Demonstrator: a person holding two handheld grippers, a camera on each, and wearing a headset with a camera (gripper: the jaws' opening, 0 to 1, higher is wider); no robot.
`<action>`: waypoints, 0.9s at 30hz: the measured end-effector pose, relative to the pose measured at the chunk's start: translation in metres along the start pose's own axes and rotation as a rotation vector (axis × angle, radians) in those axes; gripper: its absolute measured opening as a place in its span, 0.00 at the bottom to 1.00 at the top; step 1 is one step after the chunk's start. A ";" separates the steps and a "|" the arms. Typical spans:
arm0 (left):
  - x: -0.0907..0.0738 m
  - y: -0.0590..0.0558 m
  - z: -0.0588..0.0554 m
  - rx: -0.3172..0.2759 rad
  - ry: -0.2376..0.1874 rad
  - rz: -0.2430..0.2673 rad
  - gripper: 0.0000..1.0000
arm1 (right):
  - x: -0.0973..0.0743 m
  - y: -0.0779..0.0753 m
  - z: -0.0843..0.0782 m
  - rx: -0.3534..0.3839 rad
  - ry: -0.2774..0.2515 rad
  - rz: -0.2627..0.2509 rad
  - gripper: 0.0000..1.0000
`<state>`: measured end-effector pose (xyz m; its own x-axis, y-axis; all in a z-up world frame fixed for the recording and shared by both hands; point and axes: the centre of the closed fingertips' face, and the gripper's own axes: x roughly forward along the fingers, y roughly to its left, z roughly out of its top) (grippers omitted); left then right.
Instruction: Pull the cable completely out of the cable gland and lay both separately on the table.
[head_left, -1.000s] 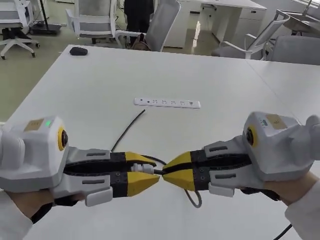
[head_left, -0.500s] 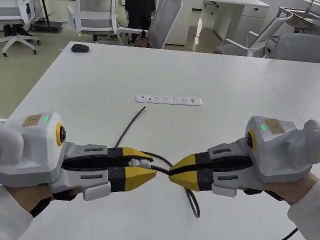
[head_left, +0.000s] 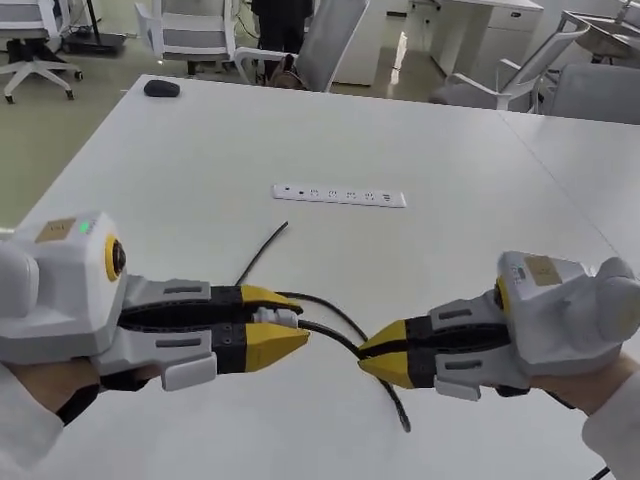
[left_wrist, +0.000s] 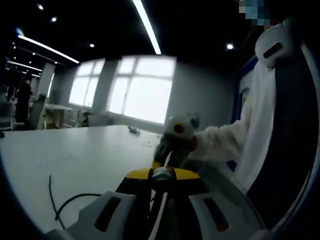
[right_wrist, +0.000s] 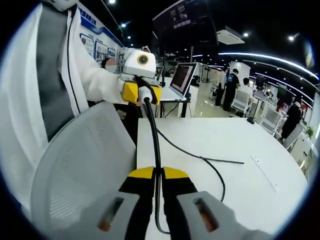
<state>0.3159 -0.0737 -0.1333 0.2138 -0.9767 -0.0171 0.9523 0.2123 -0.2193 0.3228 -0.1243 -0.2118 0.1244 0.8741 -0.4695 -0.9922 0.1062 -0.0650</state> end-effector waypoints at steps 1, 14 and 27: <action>-0.001 0.000 0.000 -0.002 -0.003 0.000 0.17 | 0.000 -0.001 -0.003 0.003 0.007 -0.003 0.03; -0.010 -0.002 -0.005 -0.022 0.007 0.001 0.17 | 0.006 -0.005 -0.032 0.029 0.090 -0.035 0.03; -0.007 -0.004 -0.010 0.014 0.032 -0.026 0.17 | 0.003 0.003 0.006 0.081 -0.009 -0.054 0.11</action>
<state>0.3082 -0.0678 -0.1423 0.1820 -0.9823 -0.0432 0.9605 0.1870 -0.2062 0.3205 -0.1186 -0.2076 0.1781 0.8703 -0.4592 -0.9814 0.1910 -0.0188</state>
